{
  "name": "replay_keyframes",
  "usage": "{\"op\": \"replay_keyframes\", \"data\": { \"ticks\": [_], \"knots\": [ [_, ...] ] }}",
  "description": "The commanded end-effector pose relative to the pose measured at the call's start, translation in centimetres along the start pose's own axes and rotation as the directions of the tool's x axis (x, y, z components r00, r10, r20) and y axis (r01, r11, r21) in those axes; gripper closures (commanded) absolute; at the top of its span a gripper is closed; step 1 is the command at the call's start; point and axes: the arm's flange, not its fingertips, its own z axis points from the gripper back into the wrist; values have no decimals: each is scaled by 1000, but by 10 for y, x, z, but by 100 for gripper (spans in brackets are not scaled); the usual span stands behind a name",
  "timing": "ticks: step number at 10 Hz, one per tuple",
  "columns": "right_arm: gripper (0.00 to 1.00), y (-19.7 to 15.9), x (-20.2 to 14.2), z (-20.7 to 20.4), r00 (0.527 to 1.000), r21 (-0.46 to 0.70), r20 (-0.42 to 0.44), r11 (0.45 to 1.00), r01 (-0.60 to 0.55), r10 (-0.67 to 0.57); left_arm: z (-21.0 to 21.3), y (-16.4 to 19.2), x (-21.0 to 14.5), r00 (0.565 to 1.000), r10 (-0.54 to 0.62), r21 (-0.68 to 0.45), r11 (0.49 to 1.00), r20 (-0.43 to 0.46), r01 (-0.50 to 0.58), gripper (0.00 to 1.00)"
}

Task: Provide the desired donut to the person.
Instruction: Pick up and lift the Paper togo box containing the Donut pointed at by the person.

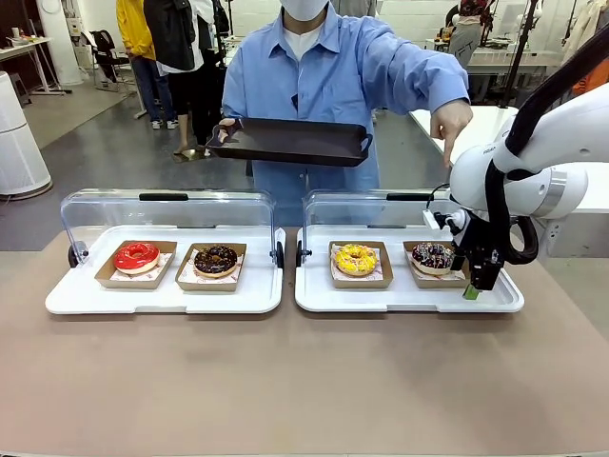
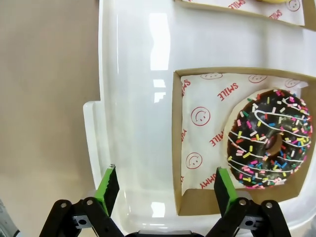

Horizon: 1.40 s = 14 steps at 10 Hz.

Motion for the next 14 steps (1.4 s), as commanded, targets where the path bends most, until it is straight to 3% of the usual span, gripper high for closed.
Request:
{"op": "replay_keyframes", "data": {
  "ticks": [1, 4, 6, 7, 8, 9, 12, 14],
  "knots": [
    [0, 1, -1, -1, 1000, 16, -23, 1000, 17, -17, 1, -1, 1, 1000, -7, -2, 1000, 3, 7, 0],
    [6, 0, -1, -2, 1000, 18, -22, 1000, 17, -17, 1, -1, 1, 1000, -7, -2, 1000, 3, 7, 0],
    [18, -1, -2, -3, 1000, 22, -24, 1000, 13, -13, 1, -1, 1, 1000, -7, -2, 1000, 3, 7, 0],
    [70, -1, -2, -3, 1000, 22, -24, 1000, 13, -12, 1, -1, 1, 1000, -7, -2, 1000, 3, 7, 0],
    [78, -1, -2, -4, 1000, 22, -24, 1000, 12, -12, 1, -1, 1, 1000, -7, -2, 1000, 3, 7, 0],
    [100, -1, -2, -4, 1000, 20, -24, 1000, 9, -8, 1, -1, 1, 1000, -7, -2, 1000, 3, 7, 0],
    [97, -1, -2, -5, 1000, 20, -22, 1000, 2, -1, 1, -1, 1, 1000, -7, -2, 1000, 3, 7, 0],
    [100, -1, -2, -6, 1000, 31, -8, 999, -10, 10, 1, -1, 1, 1000, -7, -2, 1000, 3, 7, 0]
  ]
}}
